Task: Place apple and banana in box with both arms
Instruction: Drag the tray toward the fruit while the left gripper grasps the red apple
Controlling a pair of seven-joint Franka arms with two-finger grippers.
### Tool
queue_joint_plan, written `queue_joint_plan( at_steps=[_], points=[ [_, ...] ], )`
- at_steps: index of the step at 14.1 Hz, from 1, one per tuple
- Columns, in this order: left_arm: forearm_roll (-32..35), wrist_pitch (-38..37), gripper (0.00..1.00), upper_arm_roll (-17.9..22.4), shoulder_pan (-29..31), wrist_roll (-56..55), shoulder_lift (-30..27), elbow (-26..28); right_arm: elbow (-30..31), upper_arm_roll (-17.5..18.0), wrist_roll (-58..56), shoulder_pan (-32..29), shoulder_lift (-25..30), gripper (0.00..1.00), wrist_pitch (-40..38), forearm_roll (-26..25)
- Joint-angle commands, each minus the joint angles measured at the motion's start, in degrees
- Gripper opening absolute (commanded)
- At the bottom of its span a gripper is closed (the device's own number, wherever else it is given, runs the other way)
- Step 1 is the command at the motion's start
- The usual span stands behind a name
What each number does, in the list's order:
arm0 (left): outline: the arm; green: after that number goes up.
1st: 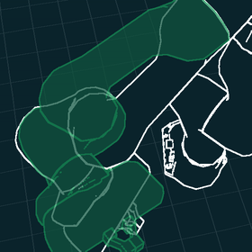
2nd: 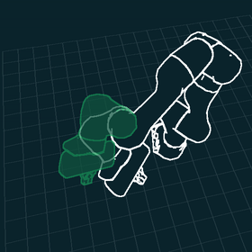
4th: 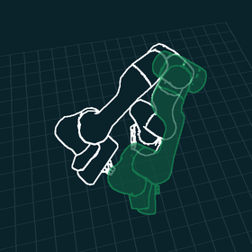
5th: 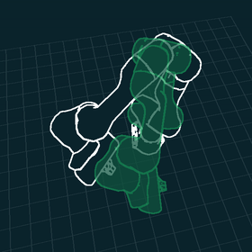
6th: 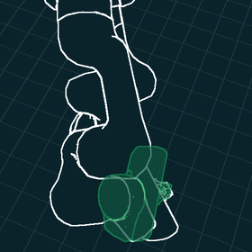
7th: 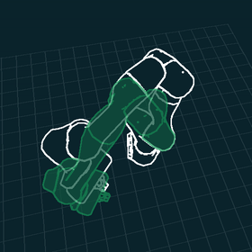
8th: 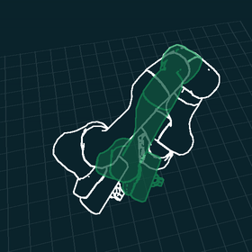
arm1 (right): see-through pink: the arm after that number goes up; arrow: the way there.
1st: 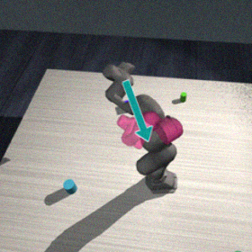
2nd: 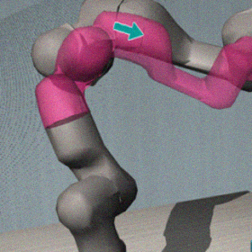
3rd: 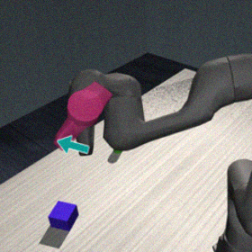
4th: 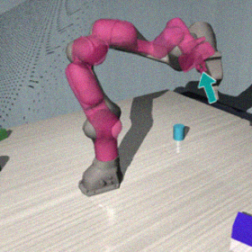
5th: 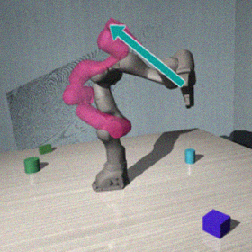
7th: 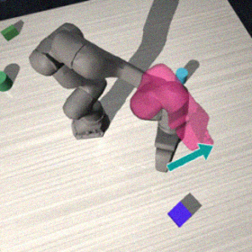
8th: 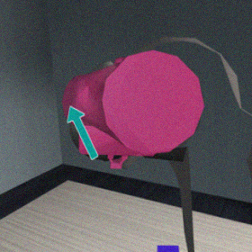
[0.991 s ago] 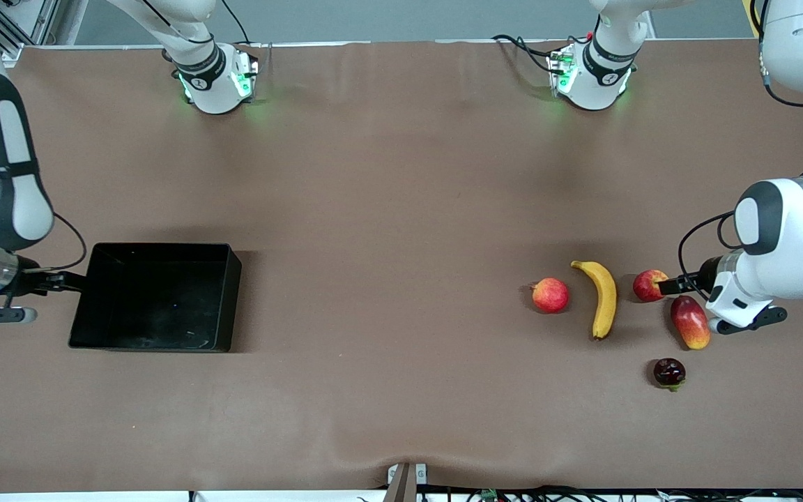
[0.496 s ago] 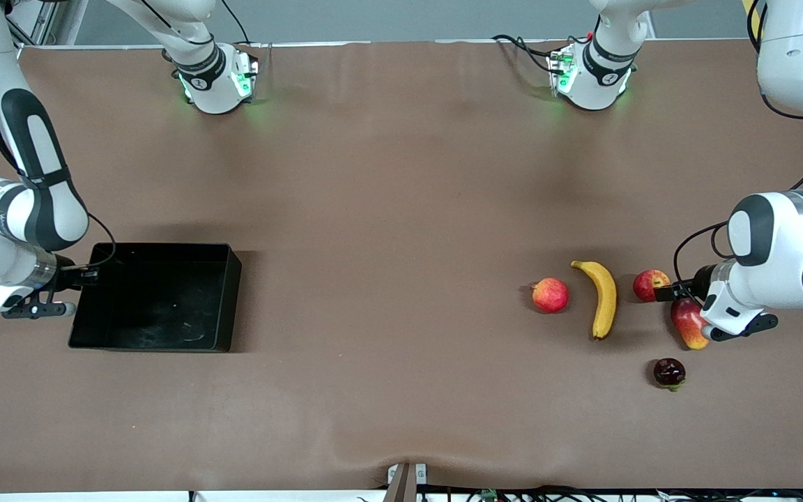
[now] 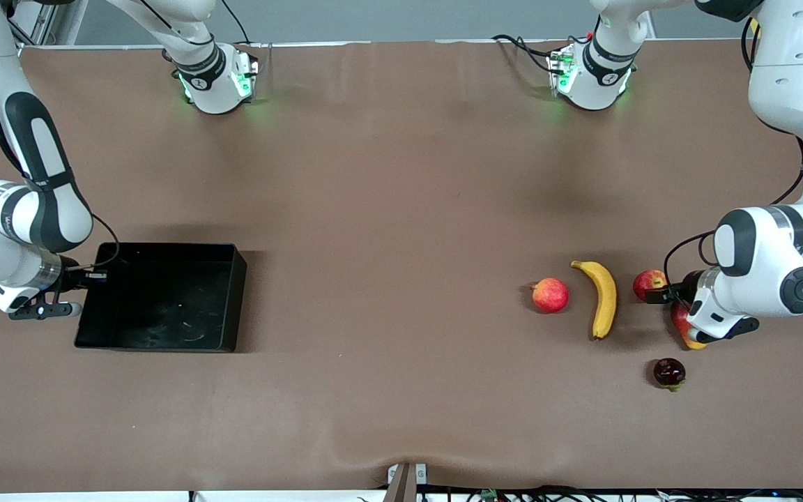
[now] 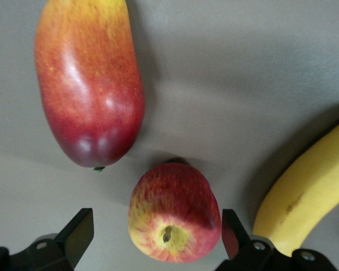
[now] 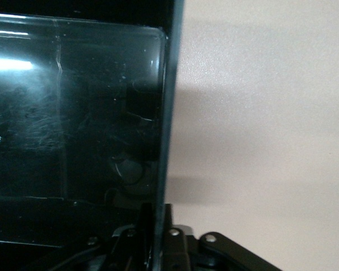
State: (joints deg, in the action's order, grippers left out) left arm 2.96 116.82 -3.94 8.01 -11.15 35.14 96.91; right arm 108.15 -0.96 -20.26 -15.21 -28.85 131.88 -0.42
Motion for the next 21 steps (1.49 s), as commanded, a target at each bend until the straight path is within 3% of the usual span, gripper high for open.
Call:
queue_joint_plan(
  at_steps=[1, 5, 6, 8, 9, 13, 17, 21],
  points=[
    [-0.5, 1.3, 1.00, -0.3, 0.3, 0.3, 1.2, -0.3, -1.1, 0.4, -0.3, 0.2, 1.0, 0.00, -1.9, -0.8],
    [-0.5, 2.4, 1.00, -0.4, 0.7, 0.6, 2.8, 0.1, -3.7, 0.9, -0.7, 0.8, 3.4, 0.00, -5.9, -0.7],
    [-1.1, 2.4, 0.96, -0.4, 0.8, 0.6, 2.9, 0.1, -3.8, 0.9, -0.8, 1.8, 4.5, 0.00, -6.8, -0.6],
    [-3.1, 2.4, 0.15, -0.4, 0.7, 0.6, 3.0, 0.1, -3.8, 1.5, -0.7, 3.6, 5.8, 0.00, -7.7, 0.1],
    [-3.7, 2.3, 0.00, -0.5, 0.6, 0.6, 2.7, 0.0, -3.9, 2.7, -0.3, 4.4, 6.3, 0.00, -7.9, 0.8],
    [-3.8, 1.5, 0.00, -0.5, 0.1, 0.7, 0.6, -0.3, -5.0, 7.5, 7.5, 9.4, 7.9, 0.00, -9.7, 1.9],
    [-3.8, -0.7, 0.00, -1.8, -0.3, -0.4, -2.9, -1.2, -5.0, 7.6, 23.6, 20.1, 10.5, 0.00, -11.7, 1.9],
    [-3.8, -6.3, 0.00, -1.9, -0.7, -0.5, -2.4, -8.3, -5.8, 7.6, 36.3, 29.8, 10.9, 0.00, -11.5, 1.8]
  ],
)
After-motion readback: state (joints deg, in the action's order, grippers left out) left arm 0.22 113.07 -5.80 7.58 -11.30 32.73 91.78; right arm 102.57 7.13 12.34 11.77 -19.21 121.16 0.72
